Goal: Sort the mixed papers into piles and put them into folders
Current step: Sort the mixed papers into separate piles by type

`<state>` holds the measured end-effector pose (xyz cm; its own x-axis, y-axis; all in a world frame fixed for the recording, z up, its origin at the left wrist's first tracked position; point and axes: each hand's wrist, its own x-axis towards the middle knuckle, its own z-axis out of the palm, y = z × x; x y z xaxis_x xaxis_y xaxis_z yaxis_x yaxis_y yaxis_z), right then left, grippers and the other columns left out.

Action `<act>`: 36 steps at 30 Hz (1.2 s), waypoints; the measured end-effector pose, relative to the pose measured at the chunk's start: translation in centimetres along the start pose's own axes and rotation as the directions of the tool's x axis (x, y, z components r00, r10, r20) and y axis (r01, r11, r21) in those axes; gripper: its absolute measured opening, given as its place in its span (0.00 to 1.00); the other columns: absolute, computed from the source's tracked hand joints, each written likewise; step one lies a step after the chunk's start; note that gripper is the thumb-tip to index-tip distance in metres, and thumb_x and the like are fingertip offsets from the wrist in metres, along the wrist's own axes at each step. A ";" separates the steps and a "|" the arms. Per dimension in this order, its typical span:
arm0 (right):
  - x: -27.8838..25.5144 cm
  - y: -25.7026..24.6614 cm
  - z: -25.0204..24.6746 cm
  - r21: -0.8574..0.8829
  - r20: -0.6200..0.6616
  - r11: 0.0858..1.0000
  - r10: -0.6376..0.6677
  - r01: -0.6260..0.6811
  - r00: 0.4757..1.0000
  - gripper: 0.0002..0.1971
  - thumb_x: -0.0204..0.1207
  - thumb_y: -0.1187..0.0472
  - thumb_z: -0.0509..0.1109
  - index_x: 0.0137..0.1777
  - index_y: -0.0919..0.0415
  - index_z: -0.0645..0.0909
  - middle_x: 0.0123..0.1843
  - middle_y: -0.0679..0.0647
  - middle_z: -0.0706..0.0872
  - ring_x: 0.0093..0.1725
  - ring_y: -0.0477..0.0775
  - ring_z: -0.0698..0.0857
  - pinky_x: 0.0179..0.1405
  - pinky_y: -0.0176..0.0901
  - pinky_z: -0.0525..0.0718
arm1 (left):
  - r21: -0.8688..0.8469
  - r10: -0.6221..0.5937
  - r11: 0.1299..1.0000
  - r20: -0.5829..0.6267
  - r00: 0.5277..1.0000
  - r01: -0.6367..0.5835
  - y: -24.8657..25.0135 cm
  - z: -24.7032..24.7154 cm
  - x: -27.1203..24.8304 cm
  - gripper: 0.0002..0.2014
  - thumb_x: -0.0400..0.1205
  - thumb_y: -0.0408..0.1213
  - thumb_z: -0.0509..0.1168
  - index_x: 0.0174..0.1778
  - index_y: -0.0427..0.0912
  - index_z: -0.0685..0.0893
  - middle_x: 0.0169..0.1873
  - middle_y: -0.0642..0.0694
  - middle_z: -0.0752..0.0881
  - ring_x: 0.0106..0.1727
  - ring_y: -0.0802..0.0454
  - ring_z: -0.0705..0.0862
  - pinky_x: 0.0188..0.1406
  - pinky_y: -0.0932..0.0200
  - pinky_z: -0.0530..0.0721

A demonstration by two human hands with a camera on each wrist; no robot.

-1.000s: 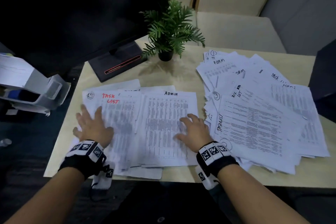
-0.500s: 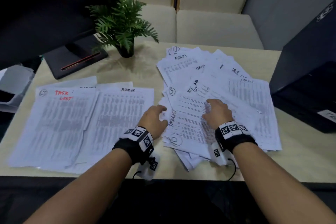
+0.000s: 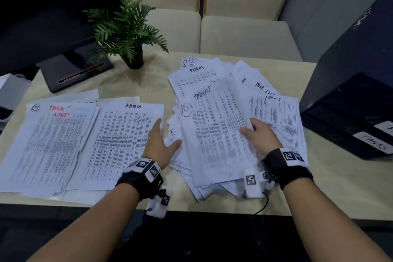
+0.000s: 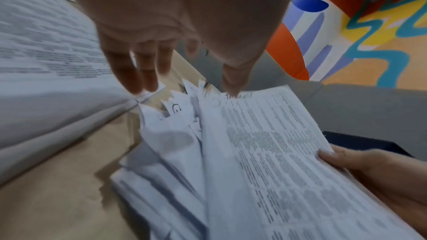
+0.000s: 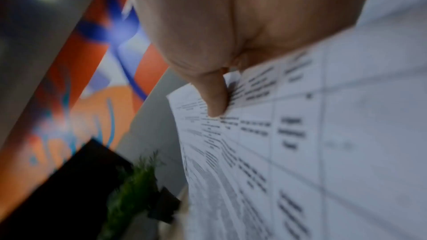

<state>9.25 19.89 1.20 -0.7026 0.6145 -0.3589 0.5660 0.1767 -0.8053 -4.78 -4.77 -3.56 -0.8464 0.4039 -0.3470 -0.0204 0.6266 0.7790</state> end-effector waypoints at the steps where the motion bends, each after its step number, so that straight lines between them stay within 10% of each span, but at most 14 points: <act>1: -0.8 -0.1 0.4 0.103 0.015 0.995 0.014 -0.015 1.000 0.04 0.82 0.63 0.67 0.49 0.59 0.83 0.43 0.50 0.87 0.41 0.50 0.85 0.38 0.40 0.78 | -0.095 0.005 0.995 -0.005 1.000 -0.005 0.4 -0.1 -0.2 0.48 0.75 0.45 0.75 0.83 0.52 0.49 0.81 0.43 0.61 0.73 0.42 0.73 0.72 0.39 0.73; 5: -1.8 0.9 3.0 0.260 0.154 0.953 0.116 -0.153 0.981 0.06 0.80 0.66 0.69 0.47 0.56 0.85 0.45 0.53 0.91 0.46 0.58 0.89 0.49 0.52 0.87 | -0.207 -0.035 0.977 0.093 0.995 0.054 0.9 0.0 -1.0 0.51 0.77 0.37 0.73 0.81 0.67 0.42 0.73 0.39 0.74 0.56 0.45 0.85 0.57 0.44 0.84; 7: -1.4 1.3 3.5 0.204 0.137 0.967 0.126 -0.152 0.983 0.05 0.79 0.63 0.72 0.42 0.59 0.81 0.39 0.51 0.86 0.40 0.55 0.85 0.42 0.46 0.82 | -0.141 -0.035 0.989 0.059 0.998 0.043 0.5 -0.5 -1.3 0.47 0.79 0.28 0.68 0.80 0.69 0.45 0.75 0.38 0.72 0.64 0.47 0.81 0.56 0.51 0.83; 10: 0.5 1.8 2.3 -0.231 -0.088 0.966 0.101 -0.119 0.991 0.18 0.77 0.55 0.74 0.65 0.59 0.81 0.58 0.54 0.82 0.58 0.56 0.81 0.58 0.46 0.78 | -0.037 -0.029 0.999 0.014 0.999 0.030 -0.4 -2.2 -1.3 0.44 0.80 0.23 0.63 0.81 0.68 0.52 0.80 0.47 0.65 0.78 0.47 0.69 0.69 0.51 0.77; 13: 2.4 3.0 0.9 -0.630 -0.170 0.762 0.053 -0.150 0.984 0.31 0.73 0.51 0.76 0.74 0.57 0.72 0.72 0.56 0.75 0.70 0.62 0.73 0.69 0.57 0.72 | 0.043 -0.030 0.999 0.004 1.000 0.030 -1.6 -3.7 -1.5 0.44 0.81 0.22 0.62 0.82 0.65 0.49 0.81 0.50 0.63 0.71 0.42 0.77 0.61 0.58 0.77; 16: 3.6 4.0 0.7 -0.719 -0.168 0.673 0.074 -0.173 0.983 0.38 0.67 0.46 0.79 0.74 0.56 0.68 0.74 0.56 0.72 0.72 0.63 0.70 0.69 0.62 0.69 | 0.091 -0.005 0.996 -0.003 1.000 0.005 -2.3 -4.3 -1.7 0.46 0.81 0.23 0.62 0.81 0.67 0.44 0.81 0.52 0.60 0.61 0.42 0.84 0.47 0.55 0.88; 20: 3.8 3.7 0.9 -0.744 -0.205 0.630 0.099 -0.221 0.974 0.42 0.66 0.45 0.79 0.77 0.55 0.65 0.74 0.58 0.71 0.73 0.65 0.70 0.70 0.64 0.65 | 0.073 -0.007 0.997 -0.004 1.000 0.007 -2.6 -4.1 -1.6 0.46 0.80 0.23 0.63 0.80 0.69 0.45 0.81 0.57 0.58 0.75 0.41 0.73 0.65 0.40 0.81; 26: 4.3 2.8 -1.1 -0.469 -0.294 0.864 0.041 -0.182 0.955 0.04 0.80 0.68 0.61 0.52 0.61 0.76 0.47 0.60 0.79 0.45 0.61 0.78 0.40 0.45 0.73 | 0.066 0.003 0.998 0.005 1.000 -0.003 -2.4 -4.0 -1.0 0.39 0.81 0.23 0.61 0.82 0.60 0.57 0.80 0.56 0.63 0.79 0.50 0.67 0.75 0.49 0.71; 30: 3.9 1.8 -4.4 -0.114 -0.408 0.990 0.025 -0.078 0.913 0.06 0.81 0.64 0.62 0.54 0.56 0.79 0.48 0.57 0.80 0.40 0.57 0.77 0.34 0.41 0.73 | 0.083 0.007 0.997 0.011 1.000 -0.008 -2.6 -3.9 -0.5 0.26 0.80 0.21 0.60 0.71 0.50 0.77 0.73 0.51 0.76 0.76 0.50 0.72 0.73 0.61 0.65; 36: 2.6 0.9 -5.7 0.300 -0.486 0.949 0.065 0.097 0.872 0.04 0.75 0.58 0.67 0.40 0.52 0.82 0.40 0.47 0.88 0.40 0.53 0.85 0.43 0.48 0.84 | 0.011 -0.067 0.998 -0.004 0.998 0.067 -1.8 -3.4 -0.3 0.19 0.81 0.23 0.59 0.57 0.52 0.84 0.70 0.47 0.80 0.68 0.44 0.80 0.70 0.45 0.78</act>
<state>10.44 26.03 2.25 -0.3660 0.9207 -0.1356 0.3399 -0.0035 -0.9405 -6.27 -8.30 -3.07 -0.8452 0.3587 -0.3961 -0.0708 0.6596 0.7483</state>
